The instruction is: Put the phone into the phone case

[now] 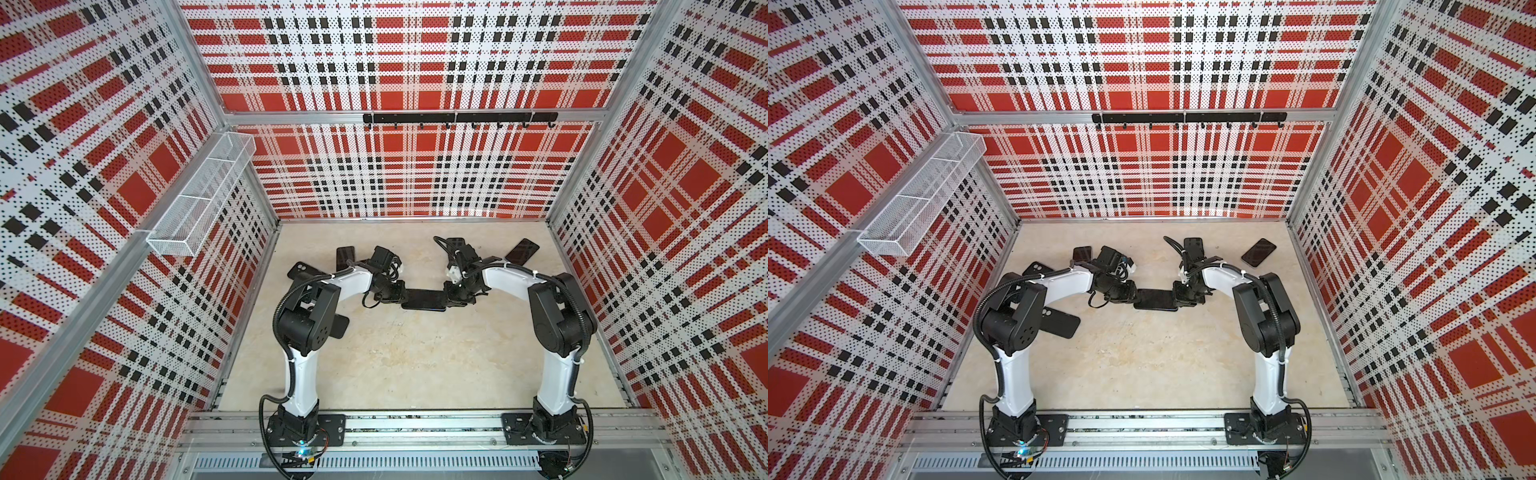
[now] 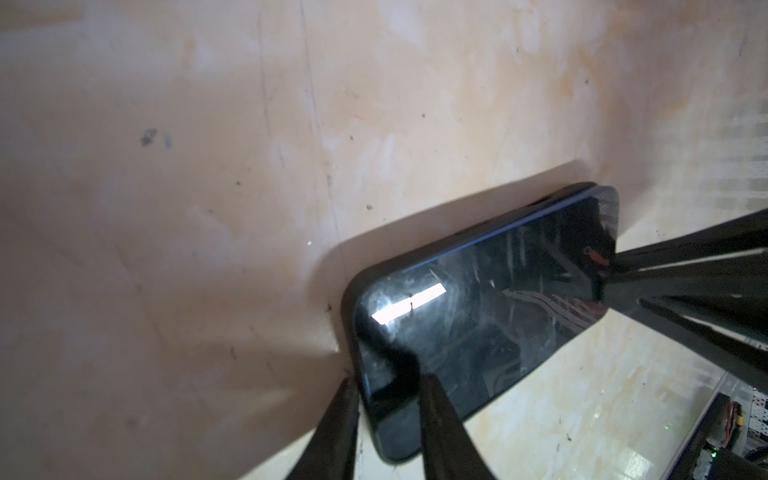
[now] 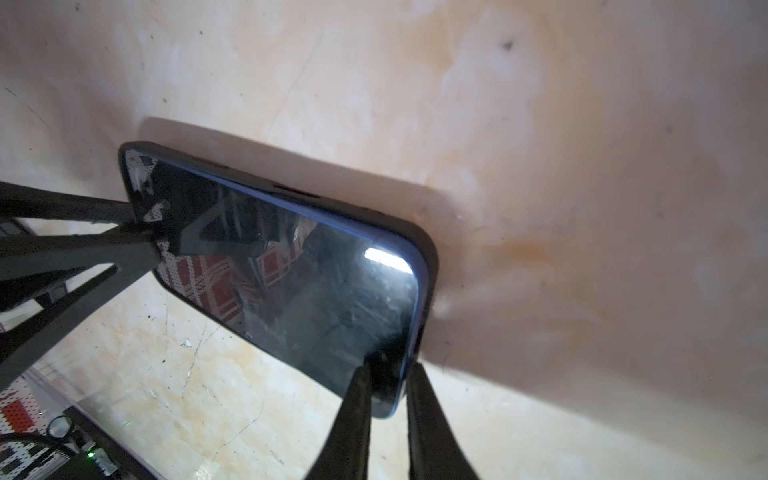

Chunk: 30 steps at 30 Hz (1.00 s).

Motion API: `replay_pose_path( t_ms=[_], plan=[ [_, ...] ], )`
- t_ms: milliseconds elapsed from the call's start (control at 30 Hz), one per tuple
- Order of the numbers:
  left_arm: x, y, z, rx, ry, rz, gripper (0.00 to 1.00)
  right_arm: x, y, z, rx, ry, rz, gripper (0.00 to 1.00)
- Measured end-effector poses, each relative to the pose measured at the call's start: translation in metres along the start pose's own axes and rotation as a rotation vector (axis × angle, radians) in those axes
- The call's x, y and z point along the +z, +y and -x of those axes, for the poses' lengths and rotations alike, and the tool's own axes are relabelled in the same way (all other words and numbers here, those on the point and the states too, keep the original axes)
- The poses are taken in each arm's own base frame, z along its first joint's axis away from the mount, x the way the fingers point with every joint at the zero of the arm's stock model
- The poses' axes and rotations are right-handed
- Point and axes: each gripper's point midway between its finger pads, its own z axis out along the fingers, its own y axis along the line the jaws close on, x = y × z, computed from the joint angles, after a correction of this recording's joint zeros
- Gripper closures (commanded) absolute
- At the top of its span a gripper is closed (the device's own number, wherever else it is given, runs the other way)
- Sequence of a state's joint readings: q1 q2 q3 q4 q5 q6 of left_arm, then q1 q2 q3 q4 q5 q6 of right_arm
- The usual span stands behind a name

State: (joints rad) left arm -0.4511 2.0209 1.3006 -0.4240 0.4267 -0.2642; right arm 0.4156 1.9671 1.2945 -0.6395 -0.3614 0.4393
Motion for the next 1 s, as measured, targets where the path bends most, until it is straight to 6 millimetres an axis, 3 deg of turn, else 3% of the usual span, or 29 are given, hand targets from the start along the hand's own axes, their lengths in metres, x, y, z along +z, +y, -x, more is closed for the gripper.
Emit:
replay_pose_path(
  t_ms=[233,1000],
  plan=[
    [0.0,0.0,0.0,-0.001,0.0,-0.001,0.71,0.003,-0.004,-0.006,0.026,-0.022,0.01,0.93],
    [-0.004,0.012,0.005,-0.034,-0.018,0.026,0.71,0.019,0.008,-0.01,0.078,-0.025,0.043,0.94]
  ],
)
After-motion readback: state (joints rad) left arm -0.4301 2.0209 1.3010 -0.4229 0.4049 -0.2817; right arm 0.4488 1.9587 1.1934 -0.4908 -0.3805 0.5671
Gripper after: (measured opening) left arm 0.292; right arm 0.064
